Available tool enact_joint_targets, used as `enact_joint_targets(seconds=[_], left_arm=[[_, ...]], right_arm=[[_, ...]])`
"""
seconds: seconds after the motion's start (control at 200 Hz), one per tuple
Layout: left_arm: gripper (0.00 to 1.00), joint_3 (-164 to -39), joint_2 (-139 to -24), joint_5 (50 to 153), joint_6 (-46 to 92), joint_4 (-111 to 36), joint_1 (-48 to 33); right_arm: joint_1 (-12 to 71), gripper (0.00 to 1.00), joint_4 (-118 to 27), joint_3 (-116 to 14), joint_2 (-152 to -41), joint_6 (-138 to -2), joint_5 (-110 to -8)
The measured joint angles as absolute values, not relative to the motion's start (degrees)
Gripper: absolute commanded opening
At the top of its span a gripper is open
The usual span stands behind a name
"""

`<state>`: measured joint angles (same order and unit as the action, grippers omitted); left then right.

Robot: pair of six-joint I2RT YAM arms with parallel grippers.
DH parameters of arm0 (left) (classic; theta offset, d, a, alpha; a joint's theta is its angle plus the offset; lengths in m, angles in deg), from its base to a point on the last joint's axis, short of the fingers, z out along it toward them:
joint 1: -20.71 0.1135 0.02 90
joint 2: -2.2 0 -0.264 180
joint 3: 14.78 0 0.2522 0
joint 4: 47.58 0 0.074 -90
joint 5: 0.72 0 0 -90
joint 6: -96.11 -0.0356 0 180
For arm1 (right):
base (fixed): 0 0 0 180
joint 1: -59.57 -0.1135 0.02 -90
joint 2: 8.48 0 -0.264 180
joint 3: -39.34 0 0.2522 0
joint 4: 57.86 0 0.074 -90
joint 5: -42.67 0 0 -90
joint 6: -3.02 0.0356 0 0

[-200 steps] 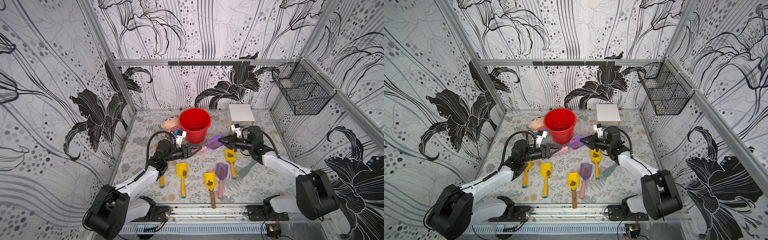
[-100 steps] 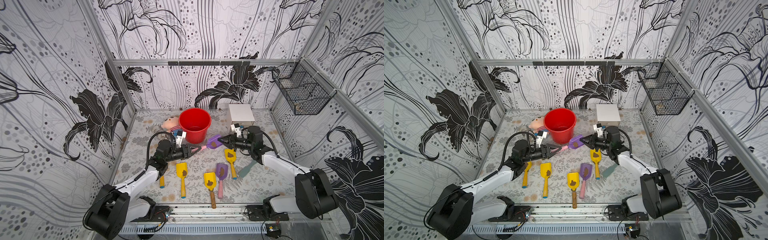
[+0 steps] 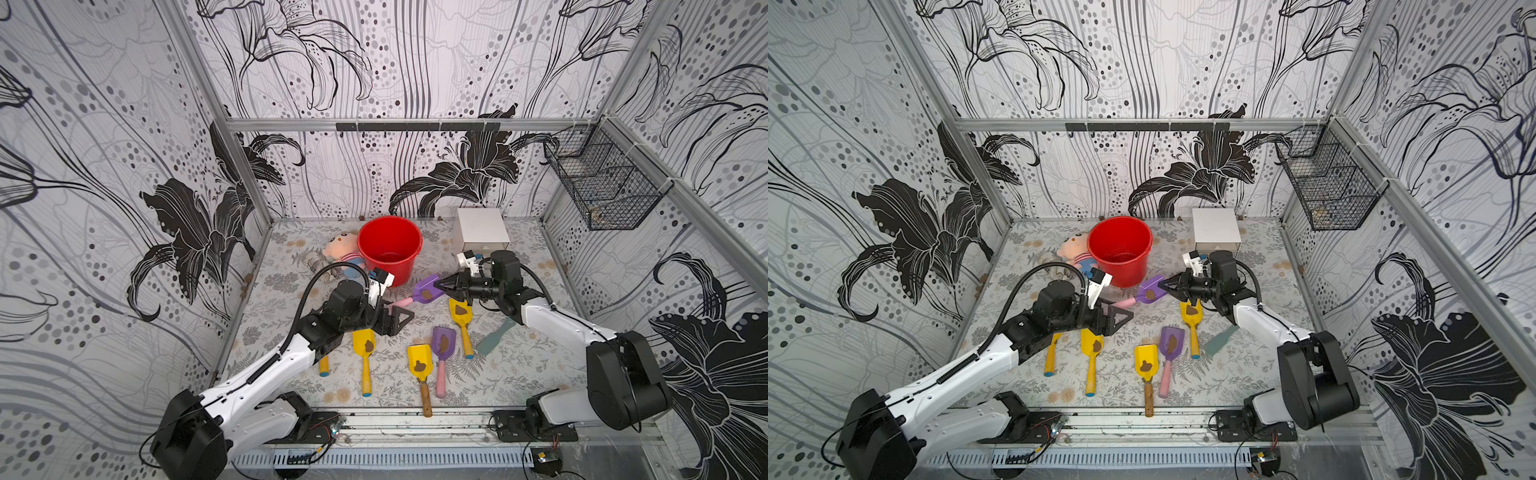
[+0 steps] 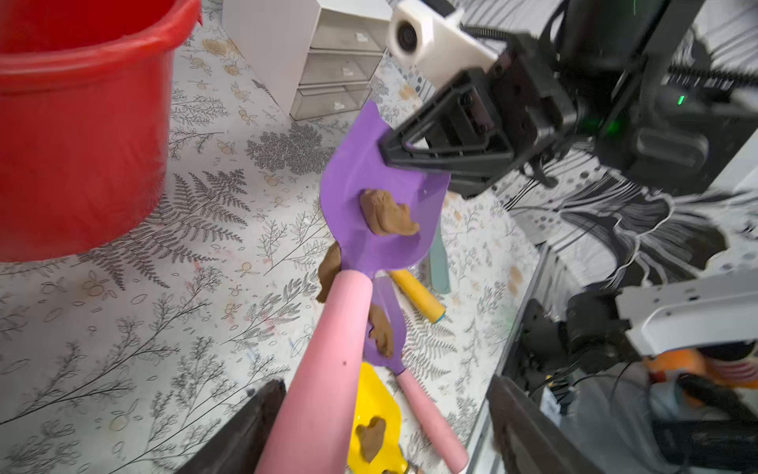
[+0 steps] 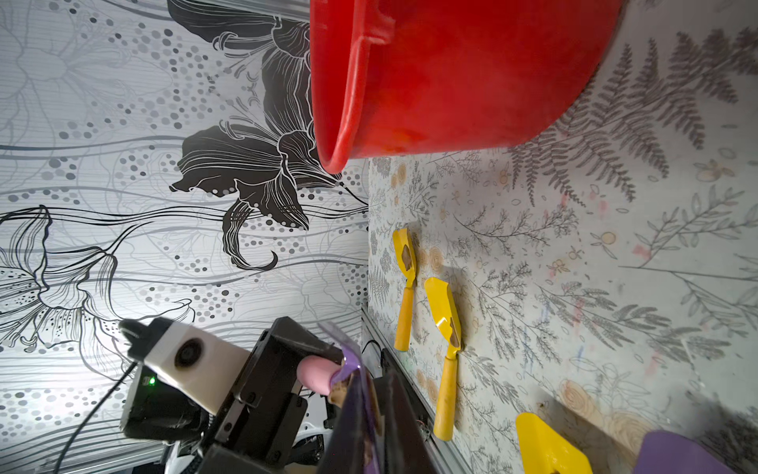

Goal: Brush the soil off the hand trowel and place it into the bucket
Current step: Adjust the hand trowel.

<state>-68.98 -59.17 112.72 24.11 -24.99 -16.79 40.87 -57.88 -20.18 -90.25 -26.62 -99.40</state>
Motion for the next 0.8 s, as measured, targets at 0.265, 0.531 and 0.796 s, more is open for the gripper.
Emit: enact_joint_targets(seconds=[0.265,0.531,0.796], left_arm=[[0.59,-66.1,-59.1,107.3,10.6,-25.5,-18.8],[0.39,-65.9,-60.2,106.5,6.3,-27.6,-18.8],[0.03,-65.9,-61.2,107.2,5.3,-27.5,-18.9]], right_arm=[[40.1,0.00,-54.0,-21.7,-92.8,-28.6,-101.5],[40.1,0.00,-51.7,-22.3,-93.1,-30.9,-102.9],[40.2,0.00,-48.9,-22.9,-94.0,-33.6,-103.0]])
